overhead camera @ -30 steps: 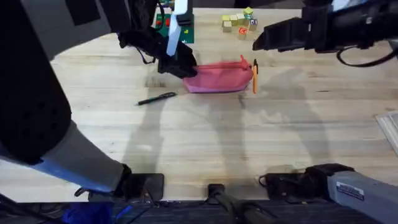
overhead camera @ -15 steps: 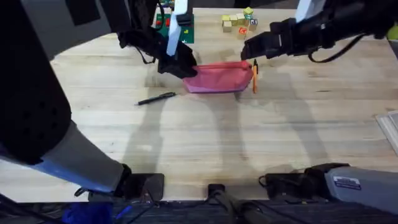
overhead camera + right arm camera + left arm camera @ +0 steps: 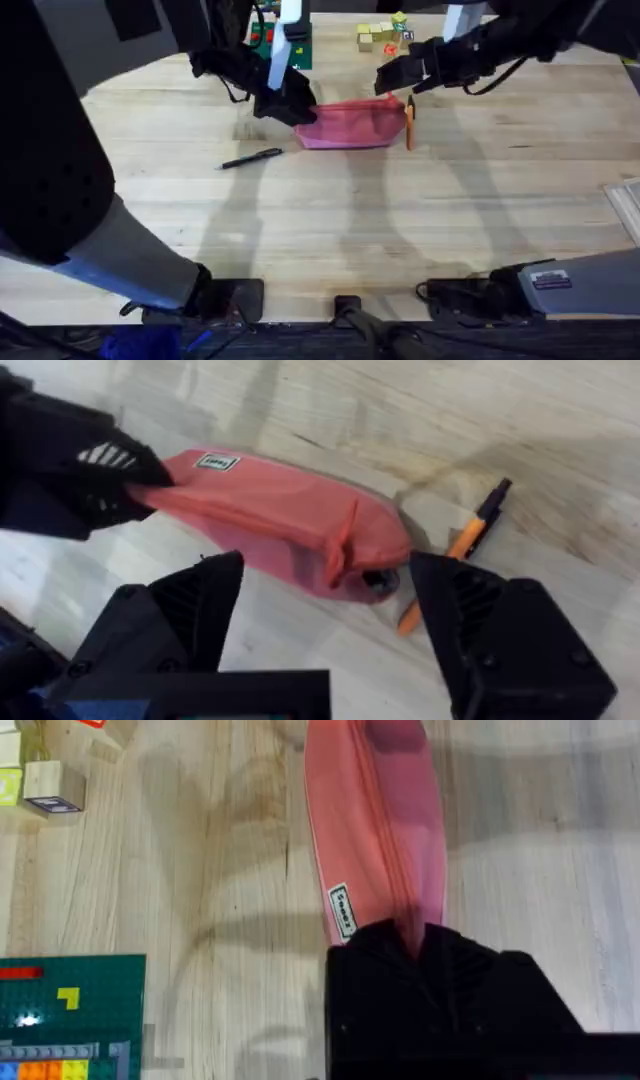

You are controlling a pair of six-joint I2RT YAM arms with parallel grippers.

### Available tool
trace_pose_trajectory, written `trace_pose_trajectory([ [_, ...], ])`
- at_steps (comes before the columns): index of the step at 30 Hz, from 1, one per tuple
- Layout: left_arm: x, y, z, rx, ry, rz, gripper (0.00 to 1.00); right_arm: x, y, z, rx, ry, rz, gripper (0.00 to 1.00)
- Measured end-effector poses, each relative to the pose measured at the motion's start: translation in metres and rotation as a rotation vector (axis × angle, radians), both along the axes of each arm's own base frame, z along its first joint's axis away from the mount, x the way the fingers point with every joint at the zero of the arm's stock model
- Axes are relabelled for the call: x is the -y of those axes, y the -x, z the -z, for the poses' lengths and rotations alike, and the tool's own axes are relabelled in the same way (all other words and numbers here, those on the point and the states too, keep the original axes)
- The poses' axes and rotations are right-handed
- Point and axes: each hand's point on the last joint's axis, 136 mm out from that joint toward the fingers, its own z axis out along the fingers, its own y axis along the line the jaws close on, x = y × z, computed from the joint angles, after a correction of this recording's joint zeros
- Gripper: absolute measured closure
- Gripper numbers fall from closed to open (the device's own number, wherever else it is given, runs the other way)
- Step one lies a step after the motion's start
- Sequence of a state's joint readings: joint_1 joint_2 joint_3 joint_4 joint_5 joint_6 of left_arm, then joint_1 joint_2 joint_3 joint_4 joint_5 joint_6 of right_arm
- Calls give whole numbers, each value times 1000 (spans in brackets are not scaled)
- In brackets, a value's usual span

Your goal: Unzip the bag, pick up the pens from the table one at a time and place them inside, then zip the bag closed.

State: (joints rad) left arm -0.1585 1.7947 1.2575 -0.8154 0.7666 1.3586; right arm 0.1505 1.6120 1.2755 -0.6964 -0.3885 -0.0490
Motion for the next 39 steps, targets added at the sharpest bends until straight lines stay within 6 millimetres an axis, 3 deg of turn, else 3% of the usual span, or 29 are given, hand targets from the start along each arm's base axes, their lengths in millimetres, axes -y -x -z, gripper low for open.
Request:
trace_pose_trajectory([
  [7,0,0,0,0,0,0,958,-2,-15,25,-33,-7,25,13],
  [13,0,0,0,0,0,0,958,-2,-16,36,-71,-9,44,116],
  [21,0,0,0,0,0,0,958,-4,-15,36,-77,-14,50,494],
  [29,0,0,0,0,0,1,958,-5,-15,35,-77,-17,50,941],
  [39,0,0,0,0,0,1,958,-4,-15,36,-78,-15,54,970],
])
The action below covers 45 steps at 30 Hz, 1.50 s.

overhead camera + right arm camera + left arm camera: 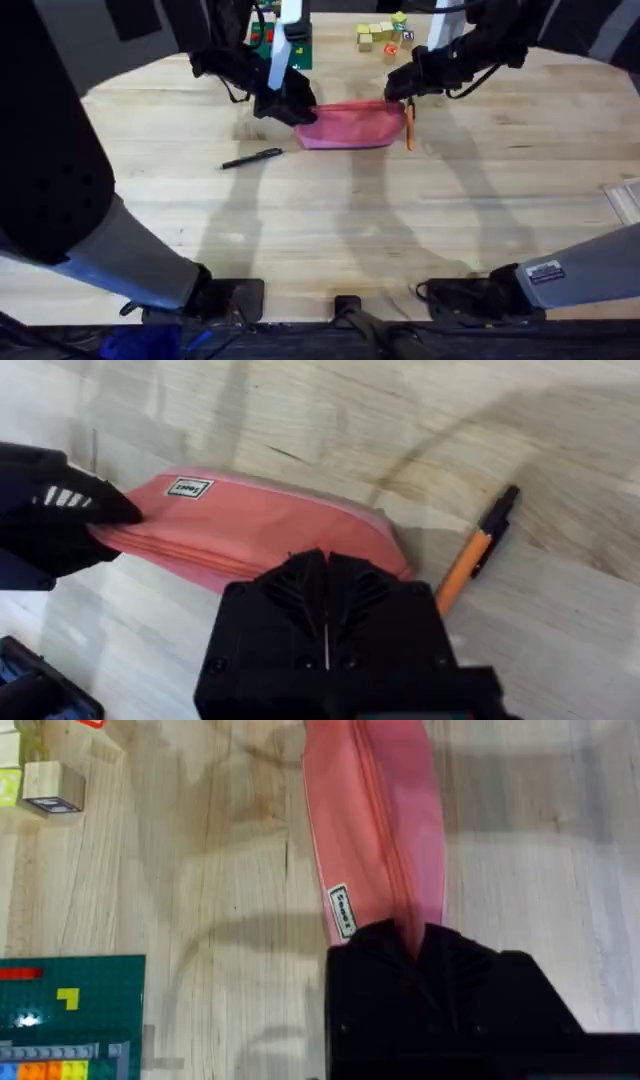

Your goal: Unzip the bag, pick up the pens from the table one at a time and place them inside, then zip the bag closed.

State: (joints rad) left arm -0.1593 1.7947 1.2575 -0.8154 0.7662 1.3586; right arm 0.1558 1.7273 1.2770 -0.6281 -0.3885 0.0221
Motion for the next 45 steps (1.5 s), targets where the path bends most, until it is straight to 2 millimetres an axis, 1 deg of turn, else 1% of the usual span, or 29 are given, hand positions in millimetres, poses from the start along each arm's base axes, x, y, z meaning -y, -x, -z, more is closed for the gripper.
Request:
trace_pose_trajectory([
  [7,0,0,0,0,0,0,958,-2,1,-2,0,-14,-6,970],
  [9,0,0,0,0,0,0,958,-5,2,-7,6,-35,-15,971],
  [15,0,0,0,0,0,0,958,-17,8,-32,30,-121,-30,968],
  [19,0,0,0,-1,0,0,958,-21,12,-33,1,-146,-18,969],
  [20,0,0,0,-1,-1,0,958,-31,17,-33,-12,-151,-30,969],
  [25,0,1,0,-3,-1,0,958,-59,29,-33,-28,-153,-75,968],
  [31,0,1,0,-4,-1,0,958,-96,36,-38,0,-168,-123,968],
  [35,0,1,0,-4,-1,0,958,-114,41,-40,-4,-186,-130,968],
  [45,0,1,0,-5,-2,0,958,-158,38,-33,-16,-253,-106,969],
])
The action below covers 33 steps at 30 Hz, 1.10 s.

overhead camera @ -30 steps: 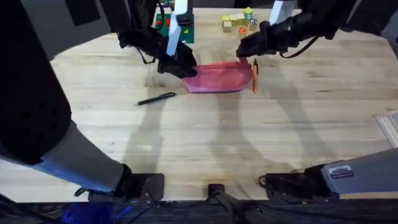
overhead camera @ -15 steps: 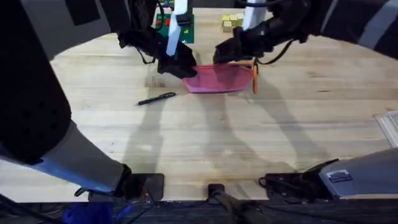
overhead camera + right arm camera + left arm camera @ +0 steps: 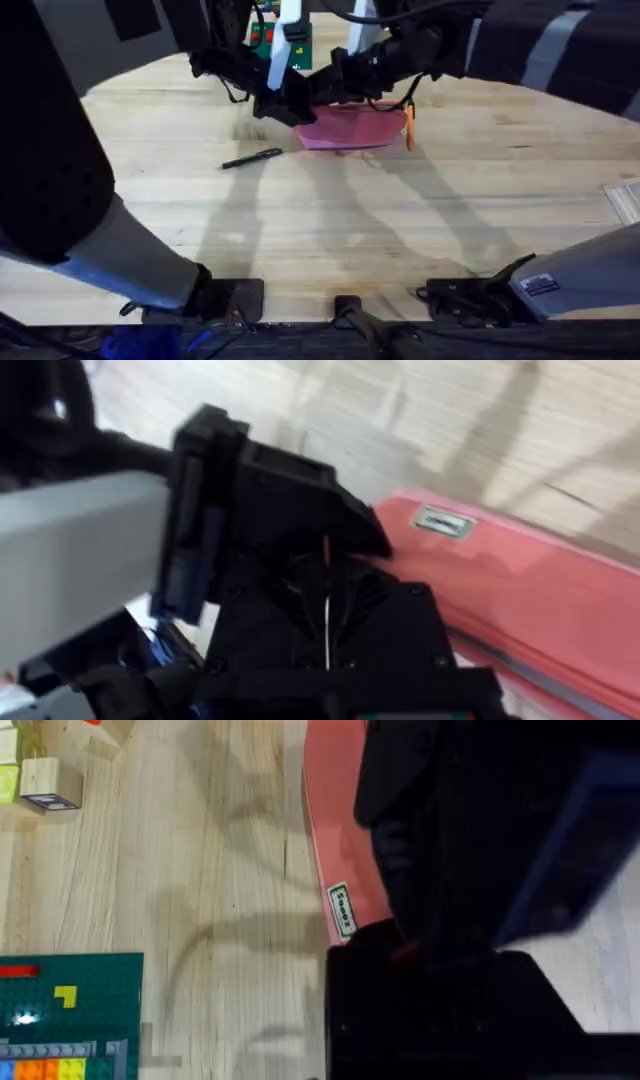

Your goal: Unzip the bag, pick up the pens from the table one at a time and place them inside, then zip the bag closed.

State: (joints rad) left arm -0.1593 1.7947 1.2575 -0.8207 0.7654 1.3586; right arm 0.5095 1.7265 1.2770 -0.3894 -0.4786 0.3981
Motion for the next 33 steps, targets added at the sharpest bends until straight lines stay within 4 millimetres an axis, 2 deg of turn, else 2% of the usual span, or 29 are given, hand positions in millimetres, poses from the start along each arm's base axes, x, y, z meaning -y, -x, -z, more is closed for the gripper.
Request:
trace_pose_trajectory([
  [3,0,0,0,1,-1,-1,958,-7,-1,-3,0,-19,15,969],
  [11,-4,-2,1,3,-10,-11,958,-11,-4,-1,-35,-40,54,968],
  [12,-4,-2,1,4,-10,-11,958,-10,-4,-1,-35,-39,53,940],
  [14,-4,-2,1,2,-10,-11,958,-7,-4,2,-30,-23,52,724],
  [18,-3,-1,1,-2,-4,-9,958,13,-9,13,-36,48,87,148],
  [19,-3,-1,1,-3,-4,-9,958,19,-9,16,-38,69,93,43],
  [20,-3,-1,0,-3,-3,-8,958,22,-9,18,-44,79,94,14],
  [24,-1,1,0,-6,-2,-3,958,34,4,15,-38,140,58,5],
  [27,1,1,0,-6,6,2,958,47,13,3,8,194,32,4],
  [33,2,1,0,2,4,6,958,90,29,-27,141,366,17,4],
])
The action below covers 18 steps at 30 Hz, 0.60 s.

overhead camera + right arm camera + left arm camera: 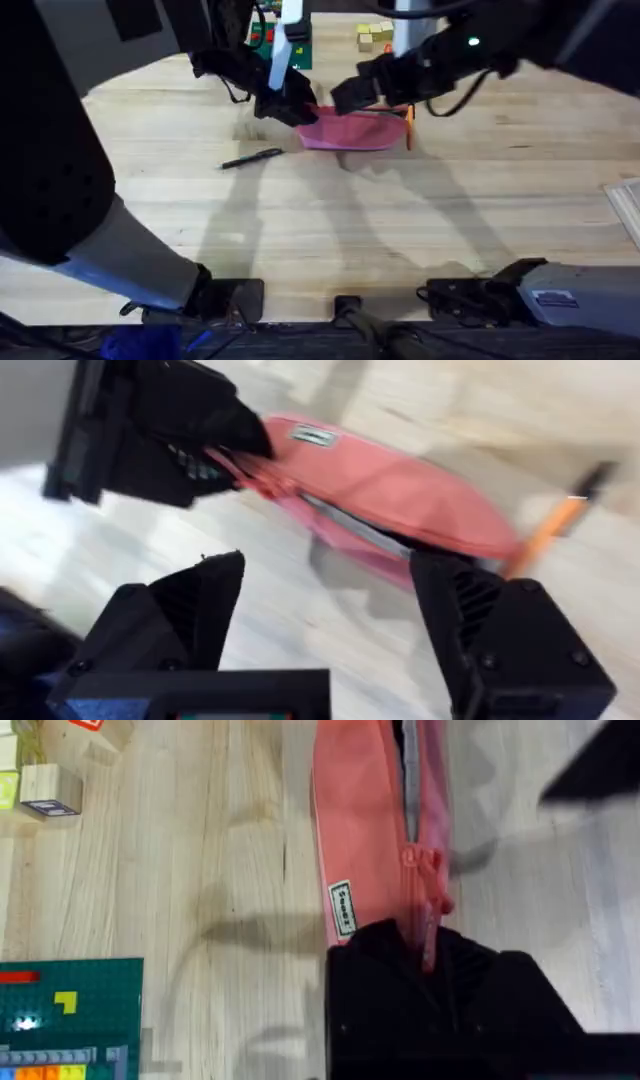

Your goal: Unzip the bag, pick up the pens from the table one at a time and place them inside, then zip the bag closed.

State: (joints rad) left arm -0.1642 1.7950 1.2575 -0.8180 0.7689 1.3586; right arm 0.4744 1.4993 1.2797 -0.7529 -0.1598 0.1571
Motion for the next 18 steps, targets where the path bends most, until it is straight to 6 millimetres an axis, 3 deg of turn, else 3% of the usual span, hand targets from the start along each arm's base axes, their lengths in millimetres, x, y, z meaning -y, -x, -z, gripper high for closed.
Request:
trace_pose_trajectory([
  [3,0,0,0,0,-2,0,939,15,3,-14,75,65,-31,5],
  [7,0,0,0,0,-3,-1,803,23,3,-28,154,113,-83,5],
  [8,0,0,0,1,-3,0,733,24,3,-29,166,120,-91,4],
  [13,0,0,0,-3,-2,-4,49,26,3,-33,199,148,-130,4],
  [18,0,0,0,-1,-2,-3,8,26,2,-33,230,182,-197,5],
])
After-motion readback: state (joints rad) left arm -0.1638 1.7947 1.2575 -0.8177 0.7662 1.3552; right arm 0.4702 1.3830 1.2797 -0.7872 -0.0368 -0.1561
